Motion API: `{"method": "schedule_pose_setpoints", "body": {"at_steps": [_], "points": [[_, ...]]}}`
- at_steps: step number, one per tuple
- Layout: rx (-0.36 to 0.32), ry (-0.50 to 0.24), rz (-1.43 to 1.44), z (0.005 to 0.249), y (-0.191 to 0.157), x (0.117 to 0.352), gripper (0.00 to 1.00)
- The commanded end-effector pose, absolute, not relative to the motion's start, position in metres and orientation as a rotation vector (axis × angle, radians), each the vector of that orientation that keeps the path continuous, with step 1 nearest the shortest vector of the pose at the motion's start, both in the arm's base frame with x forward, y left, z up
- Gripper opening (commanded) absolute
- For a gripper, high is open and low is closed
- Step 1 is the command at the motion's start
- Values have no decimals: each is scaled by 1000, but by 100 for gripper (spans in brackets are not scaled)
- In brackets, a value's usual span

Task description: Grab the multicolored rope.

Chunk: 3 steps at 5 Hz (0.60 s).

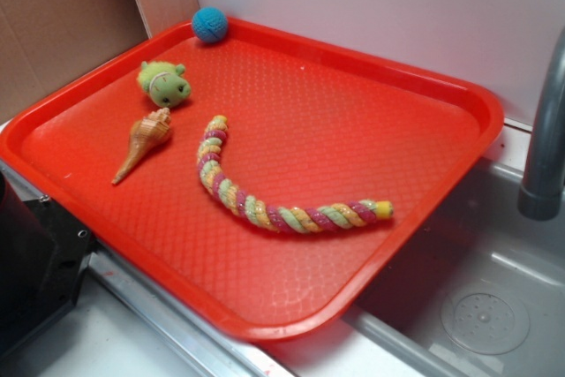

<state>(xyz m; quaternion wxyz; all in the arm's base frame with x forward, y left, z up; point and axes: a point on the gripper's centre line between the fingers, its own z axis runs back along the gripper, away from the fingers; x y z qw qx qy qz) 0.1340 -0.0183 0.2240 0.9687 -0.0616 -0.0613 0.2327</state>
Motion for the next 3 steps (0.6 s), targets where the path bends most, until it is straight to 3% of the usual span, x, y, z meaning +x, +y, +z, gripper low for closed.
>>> {"method": "schedule_pose_setpoints", "body": {"at_steps": [1, 3], "points": [[-116, -119, 972, 188, -19, 155, 100], [-87, -144, 1189, 126, -32, 169, 100]]}}
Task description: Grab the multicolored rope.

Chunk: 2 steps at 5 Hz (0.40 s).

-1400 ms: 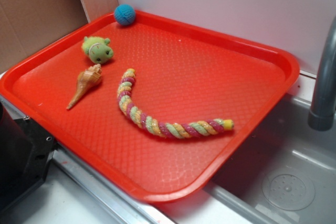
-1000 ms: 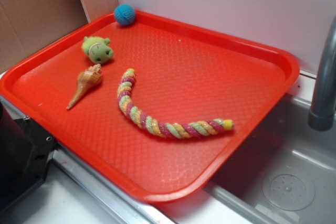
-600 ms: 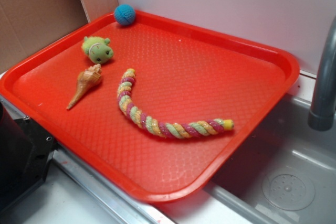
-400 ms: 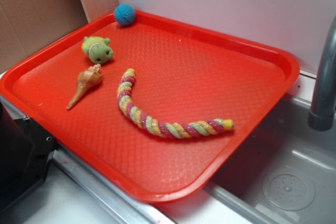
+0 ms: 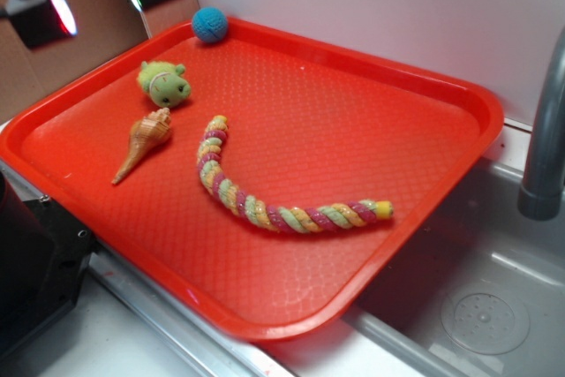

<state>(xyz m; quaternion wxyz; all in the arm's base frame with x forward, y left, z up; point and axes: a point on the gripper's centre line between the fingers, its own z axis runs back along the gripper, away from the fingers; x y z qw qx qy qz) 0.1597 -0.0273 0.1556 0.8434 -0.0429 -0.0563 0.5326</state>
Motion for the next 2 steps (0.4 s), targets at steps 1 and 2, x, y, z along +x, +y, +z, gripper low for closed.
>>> {"method": "schedule_pose_setpoints", "body": {"at_steps": [1, 2], "points": [[-53, -137, 1198, 94, -39, 178, 100], [-33, -109, 1203, 63, -42, 183, 100]]}}
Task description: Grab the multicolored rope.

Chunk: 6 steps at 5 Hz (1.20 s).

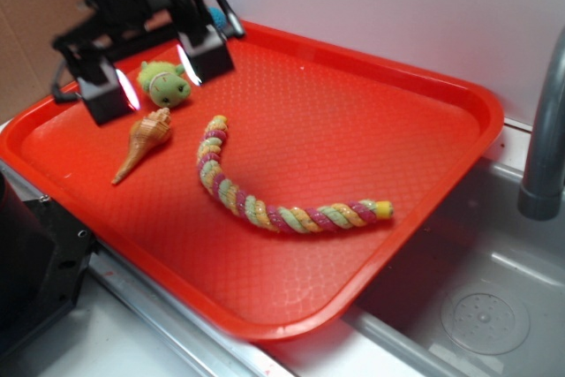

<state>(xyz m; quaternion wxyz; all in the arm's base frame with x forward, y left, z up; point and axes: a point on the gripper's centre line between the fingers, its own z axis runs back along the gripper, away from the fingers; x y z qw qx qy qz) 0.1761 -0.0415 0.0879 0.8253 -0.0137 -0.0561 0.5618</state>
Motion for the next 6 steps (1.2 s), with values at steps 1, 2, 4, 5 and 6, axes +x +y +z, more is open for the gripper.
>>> {"method": "schedule_pose_setpoints", "body": {"at_steps": [1, 2, 4, 5, 6], "points": [[-20, -73, 1182, 39, -48, 183, 100], [1, -56, 1174, 26, -52, 182, 100], [12, -64, 1172, 15, -54, 185, 0], [6, -68, 1175, 14, -52, 187, 0], [-21, 18, 1106, 19, -47, 189, 0]]}}
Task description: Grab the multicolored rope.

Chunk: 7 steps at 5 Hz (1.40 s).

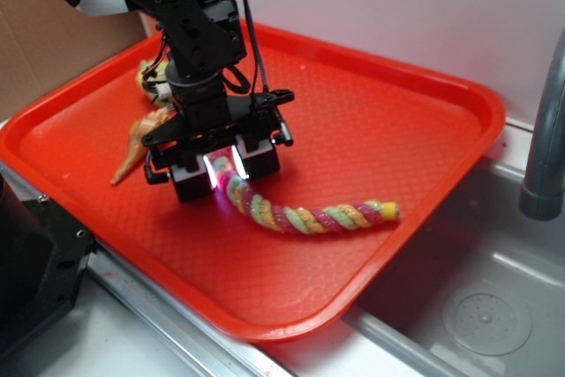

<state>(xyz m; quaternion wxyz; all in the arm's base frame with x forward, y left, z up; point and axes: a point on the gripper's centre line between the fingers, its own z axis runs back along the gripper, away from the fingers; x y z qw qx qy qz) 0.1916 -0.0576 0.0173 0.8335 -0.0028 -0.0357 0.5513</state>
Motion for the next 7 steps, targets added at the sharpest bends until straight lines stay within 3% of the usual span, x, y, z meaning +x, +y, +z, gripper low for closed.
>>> {"method": "schedule_pose_setpoints", "body": {"at_steps": [1, 3, 4, 5, 6, 7], "points": [[-18, 36, 938, 42, -41, 194, 0], [-63, -3, 490, 119, -27, 198, 0], [-74, -79, 394, 160, -17, 194, 0], [-69, -99, 266, 192, -16, 190, 0], [-93, -102, 194, 209, -16, 190, 0], [-73, -114, 138, 211, -23, 196, 0]]}}
